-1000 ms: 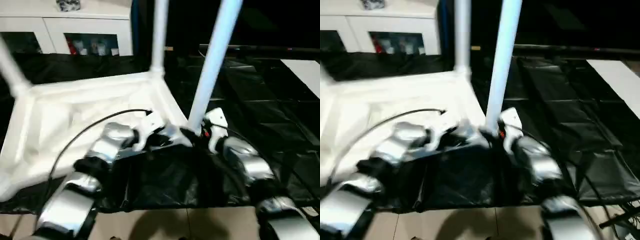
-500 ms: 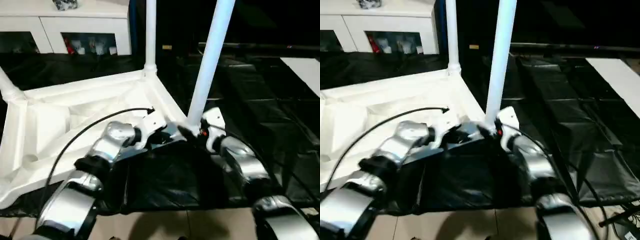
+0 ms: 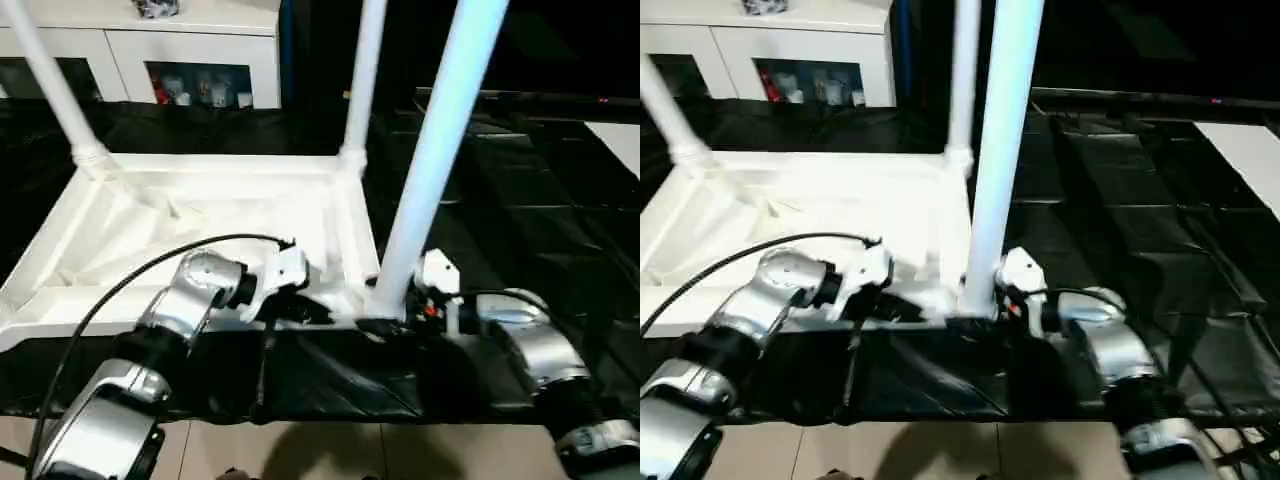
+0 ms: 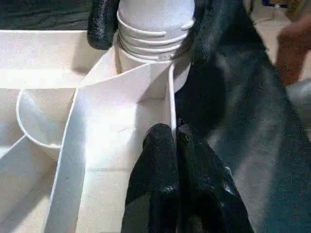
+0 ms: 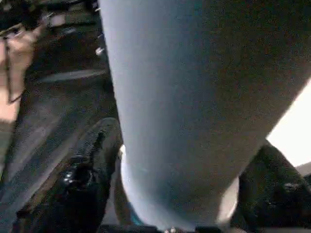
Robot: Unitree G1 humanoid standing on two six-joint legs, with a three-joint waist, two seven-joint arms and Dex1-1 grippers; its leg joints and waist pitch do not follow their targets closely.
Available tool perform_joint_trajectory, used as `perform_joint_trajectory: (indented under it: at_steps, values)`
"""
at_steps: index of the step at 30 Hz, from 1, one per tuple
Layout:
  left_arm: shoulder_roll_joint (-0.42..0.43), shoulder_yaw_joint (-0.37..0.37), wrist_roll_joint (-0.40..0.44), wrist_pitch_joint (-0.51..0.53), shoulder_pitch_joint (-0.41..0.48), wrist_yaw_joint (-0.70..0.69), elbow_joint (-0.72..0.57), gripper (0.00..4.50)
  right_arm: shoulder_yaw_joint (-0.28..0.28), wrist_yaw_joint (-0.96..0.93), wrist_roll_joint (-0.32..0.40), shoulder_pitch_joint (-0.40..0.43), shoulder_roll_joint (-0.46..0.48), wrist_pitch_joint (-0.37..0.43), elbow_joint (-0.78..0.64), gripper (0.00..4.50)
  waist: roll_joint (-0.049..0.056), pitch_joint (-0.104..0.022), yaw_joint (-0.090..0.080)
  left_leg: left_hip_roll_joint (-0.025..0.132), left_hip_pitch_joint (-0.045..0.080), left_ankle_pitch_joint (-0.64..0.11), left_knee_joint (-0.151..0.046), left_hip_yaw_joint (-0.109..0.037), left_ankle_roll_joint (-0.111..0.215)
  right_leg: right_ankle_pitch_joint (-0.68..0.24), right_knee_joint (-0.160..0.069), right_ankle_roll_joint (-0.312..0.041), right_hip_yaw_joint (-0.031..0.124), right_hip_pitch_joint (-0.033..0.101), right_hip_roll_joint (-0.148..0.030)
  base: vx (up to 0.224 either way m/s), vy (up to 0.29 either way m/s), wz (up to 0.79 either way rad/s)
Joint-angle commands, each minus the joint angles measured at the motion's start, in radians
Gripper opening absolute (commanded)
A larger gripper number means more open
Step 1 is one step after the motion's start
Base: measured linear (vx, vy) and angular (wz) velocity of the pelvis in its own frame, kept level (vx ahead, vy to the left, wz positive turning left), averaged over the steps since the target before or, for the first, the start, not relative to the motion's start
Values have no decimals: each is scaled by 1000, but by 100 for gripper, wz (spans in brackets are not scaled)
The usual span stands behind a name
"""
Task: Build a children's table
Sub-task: Rotate leg to tighten
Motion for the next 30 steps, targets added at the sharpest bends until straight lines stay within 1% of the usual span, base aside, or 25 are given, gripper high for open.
perform_joint_trajectory:
  at_steps: [1, 2, 3, 4, 6, 9, 10, 12, 13, 14, 15, 16, 17, 18, 19, 20, 21, 22, 23, 24, 25, 27, 28, 29, 30]
  values:
    - [-5, -7, -25, -20, -4, -14, -33, 0, 31, 36, -10, 13, -5, 1, -17, 312, -4, -55, 0, 37, 14, -284, -70, -13, 53, -320, -70, -206, 51, 45, -58, 0, 0, 0]
    - [-2, -8, -26, -19, -3, -20, -36, 0, 31, 39, -11, 12, -7, 2, -18, 312, -4, -57, 2, 37, 15, -279, -69, -13, 51, -320, -70, -204, 51, 44, -59, 0, 0, 0]
    - [1, -5, -26, -17, 1, -25, -41, 0, 29, 44, -11, 13, -4, 10, -25, 309, -6, -57, 2, 36, 14, -274, -69, -13, 52, -313, -69, -204, 51, 45, -58, 0, 0, 0]
    - [0, -3, -27, -15, 2, -24, -41, 0, 27, 40, -10, 13, 1, 14, -25, 294, -6, -57, 3, 36, 14, -269, -69, -13, 52, -309, -67, -205, 51, 46, -58, 0, 0, 0]
    - [-4, -2, -26, -8, 4, -16, -42, 0, 23, 24, -12, 13, 13, 14, -23, 279, -5, -59, 3, 37, 13, -257, -68, -13, 53, -289, -65, -209, 51, 46, -58, 0, 0, 0]
    - [-13, 2, -21, 2, 7, 14, -40, 0, 2, -26, -2, 11, 40, 36, -16, 275, -4, -57, 2, 36, 13, -258, -69, -13, 53, -289, -65, -211, 51, 45, -57, 0, 0, 0]
    - [-22, 3, -8, 6, 4, 50, -32, 0, -20, -84, 3, 5, 66, 49, 1, 273, -6, -57, 1, 36, 14, -265, -70, -13, 49, -304, -67, -206, 50, 45, -58, 0, 0, 0]
    - [-37, 3, 14, 14, -7, 107, -14, 0, -46, -162, 6, -4, 98, 62, 25, 272, -6, -56, -5, 34, 13, -282, -71, -17, 34, -348, -71, -191, 50, 44, -61, 0, 0, 0]
    - [-49, 3, 31, 26, -19, 158, 4, 0, -62, -224, 6, -12, 123, 69, 45, 272, -4, -56, -7, 34, 15, -287, -71, -17, 29, -353, -72, -189, 51, 42, -61, 0, 0, 0]
    - [-71, 1, 59, 56, -36, 236, 31, 0, -86, -333, -1, -27, 169, 65, 83, 272, -3, -55, -12, 32, 19, -302, -71, -18, 19, -372, -76, -187, 50, 38, -60, 0, 0, 0]
    - [-73, 1, 61, 59, -37, 241, 33, 0, -88, -341, -1, -28, 172, 66, 86, 272, -6, -55, -18, 31, 18, -307, -72, -19, 8, -384, -76, -183, 50, 38, -60, 0, 0, 0]
    - [-88, 2, 67, 76, -40, 268, 38, 0, -98, -400, -11, -38, 195, 67, 111, 272, -4, -54, -19, 31, 19, -316, -73, -21, 7, -399, -80, -179, 49, 37, -60, 0, 0, 0]
    - [-104, 4, 68, 88, -42, 291, 39, 0, -103, -454, -24, -48, 214, 63, 138, 272, -4, -53, -25, 30, 18, -324, -73, -21, 4, -416, -81, -172, 49, 36, -60, 0, 0, 0]
    - [-122, 5, 70, 104, -43, 316, 40, 0, -109, -499, -32, -58, 234, 65, 165, 272, -2, -53, -28, 30, 17, -332, -72, -23, -1, -427, -81, -169, 48, 38, -62, 0, 0, 0]
    - [-139, 4, 74, 116, -46, 340, 41, 0, -114, -542, -38, -68, 253, 72, 189, 272, -2, -54, -31, 30, 15, -332, -73, -24, 3, -426, -84, -164, 48, 39, -60, 0, 0, 0]
    - [-139, 4, 74, 116, -46, 340, 41, 0, -114, -542, -38, -68, 253, 72, 189, 272, -2, -54, -32, 31, 15, -333, -73, -23, 3, -418, -83, -165, 49, 38, -60, 0, 0, 0]
    - [-156, 3, 81, 129, -50, 372, 46, 0, -115, -587, -49, -79, 271, 75, 212, 272, 0, -53, -34, 31, 17, -341, -73, -23, 1, -408, -83, -168, 49, 36, -58, 0, 0, 0]
    - [-191, 3, 86, 146, -58, 424, 57, 0, -122, -655, -59, -99, 306, 76, 247, 272, 2, -54, -40, 29, 17, -347, -74, -22, -4, -394, -82, -177, 49, 34, -57, 0, 0, 0]
    - [-213, 3, 90, 157, -63, 458, 66, 0, -126, -699, -65, -112, 329, 77, 269, 272, 1, -54, -41, 29, 18, -352, -73, -23, -5, -396, -83, -177, 48, 35, -56, 0, 0, 0]
    - [-245, 7, 91, 166, -74, 510, 81, 0, -133, -765, -79, -134, 358, 75, 299, 272, 1, -54, -43, 27, 22, -356, -71, -21, -7, -399, -84, -180, 49, 31, -57, 0, 0, 0]
    - [-253, 8, 91, 168, -76, 522, 84, 0, -135, -779, -82, -139, 365, 75, 305, 272, 0, -55, -45, 26, 19, -354, -71, -22, -7, -400, -83, -180, 48, 34, -57, 0, 0, 0]
    - [-273, 3, 98, 161, -83, 542, 96, 0, -110, -793, -115, -155, 377, 42, 317, 272, 0, -54, -46, 25, 18, -361, -70, -21, 6, -412, -89, -170, 47, 34, -57, 0, 0, 0]
    - [-280, 2, 103, 158, -86, 550, 102, 0, -102, -799, -129, -161, 382, 26, 324, 306, -1, -54, -46, 24, 17, -359, -70, -21, 10, -414, -89, -168, 47, 37, -57, 0, 0, 0]
    - [-280, 2, 103, 158, -86, 550, 102, 0, -102, -799, -129, -161, 382, 26, 324, 306, -1, -55, -45, 25, 17, -359, -70, -21, 13, -416, -89, -166, 46, 36, -58, 0, 0, 0]
    - [-283, 2, 102, 156, -87, 548, 105, 0, -106, -793, -126, -169, 387, 15, 330, 340, -2, -55, -45, 25, 17, -357, -70, -21, 20, -419, -90, -163, 46, 36, -57, 0, 0, 0]
